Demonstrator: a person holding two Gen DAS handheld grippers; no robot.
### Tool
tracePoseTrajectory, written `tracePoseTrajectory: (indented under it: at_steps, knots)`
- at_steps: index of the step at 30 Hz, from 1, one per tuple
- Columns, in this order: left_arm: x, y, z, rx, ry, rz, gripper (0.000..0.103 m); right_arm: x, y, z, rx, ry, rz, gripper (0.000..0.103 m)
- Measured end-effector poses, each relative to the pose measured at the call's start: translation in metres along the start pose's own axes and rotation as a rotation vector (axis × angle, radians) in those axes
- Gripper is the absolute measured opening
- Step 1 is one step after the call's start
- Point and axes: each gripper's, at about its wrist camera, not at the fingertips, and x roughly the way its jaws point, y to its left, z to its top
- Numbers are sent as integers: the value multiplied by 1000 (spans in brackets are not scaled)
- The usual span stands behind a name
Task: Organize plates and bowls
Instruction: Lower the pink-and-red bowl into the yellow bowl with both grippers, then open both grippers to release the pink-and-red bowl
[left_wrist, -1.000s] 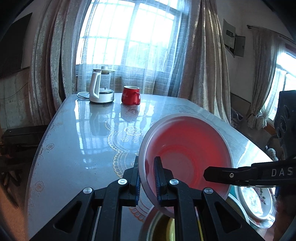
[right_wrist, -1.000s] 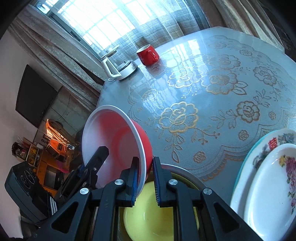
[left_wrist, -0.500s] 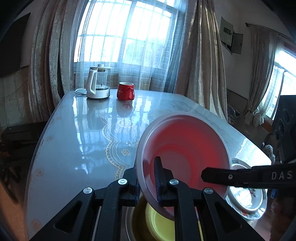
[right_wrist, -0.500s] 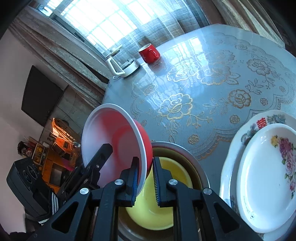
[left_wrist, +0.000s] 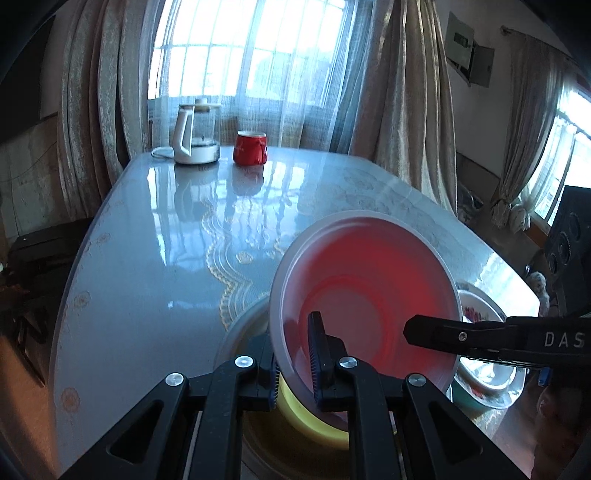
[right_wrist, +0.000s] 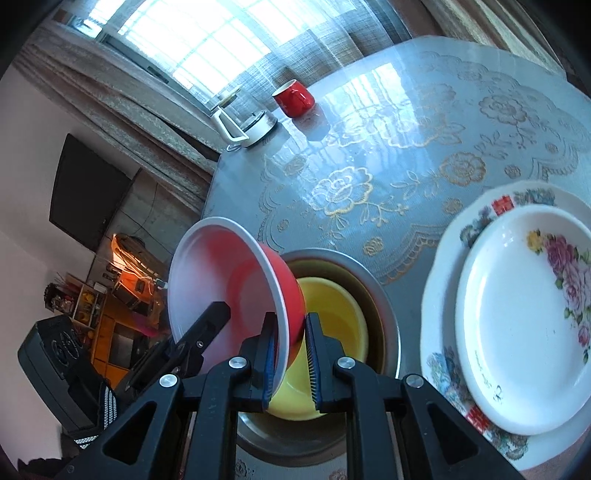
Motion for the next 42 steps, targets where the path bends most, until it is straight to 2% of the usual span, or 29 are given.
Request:
tracePoseTrajectory:
  at_steps: [15, 18, 25, 34, 37, 39, 40, 42]
  knots:
    - [13, -8, -15, 0, 125, 16, 14, -3, -17, -14, 31, 42, -11, 17]
    - [19, -10, -17, 5, 155, 24, 14, 1, -19, -14, 41, 54, -11, 21]
    - [26, -8, -15, 14, 181, 60, 14, 6, -21, -12, 50, 65, -37, 27]
    - [30, -6, -5, 14, 168, 92, 14, 0, -19, -9, 38, 61, -64, 33]
    - [31, -7, 0, 19, 172, 90, 18, 5, -15, -7, 29, 69, -69, 34]
    - [29, -8, 3, 20, 161, 84, 26, 9, -13, -6, 25, 73, -63, 34]
    - [28, -8, 5, 19, 154, 80, 27, 11, -12, -5, 21, 73, -67, 34]
    - [25, -6, 10, -2, 138, 66, 38, 14, -11, -4, 25, 68, -65, 35]
